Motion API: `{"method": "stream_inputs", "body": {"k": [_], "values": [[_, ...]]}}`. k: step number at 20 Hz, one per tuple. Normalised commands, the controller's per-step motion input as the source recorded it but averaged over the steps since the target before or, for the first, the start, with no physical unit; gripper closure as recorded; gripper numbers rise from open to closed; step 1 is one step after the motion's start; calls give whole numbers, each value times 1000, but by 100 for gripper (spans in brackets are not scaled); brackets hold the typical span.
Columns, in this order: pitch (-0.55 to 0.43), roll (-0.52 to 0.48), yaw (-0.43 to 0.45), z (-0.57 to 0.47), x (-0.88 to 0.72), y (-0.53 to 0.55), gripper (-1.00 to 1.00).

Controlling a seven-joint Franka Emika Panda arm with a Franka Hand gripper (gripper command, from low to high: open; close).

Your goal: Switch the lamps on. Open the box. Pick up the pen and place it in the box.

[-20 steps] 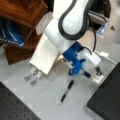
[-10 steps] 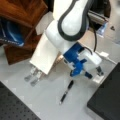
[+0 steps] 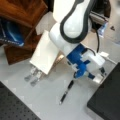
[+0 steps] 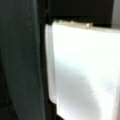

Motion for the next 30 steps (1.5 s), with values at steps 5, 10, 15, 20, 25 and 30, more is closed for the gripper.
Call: {"method": "stream_inputs", "body": {"k": [5,10,15,20,25,30], "values": [[-101,89,-149,-93,-144,77,100],[-109,82,-148,-79,-115,44,100],[-107,107,-136,-71,-64,2,100],[-108,111,-158,-71,65,-5,100],[-85,87,-111,-69,160,-56,100],[-29,49,-86,7,189,-56,100]]}}
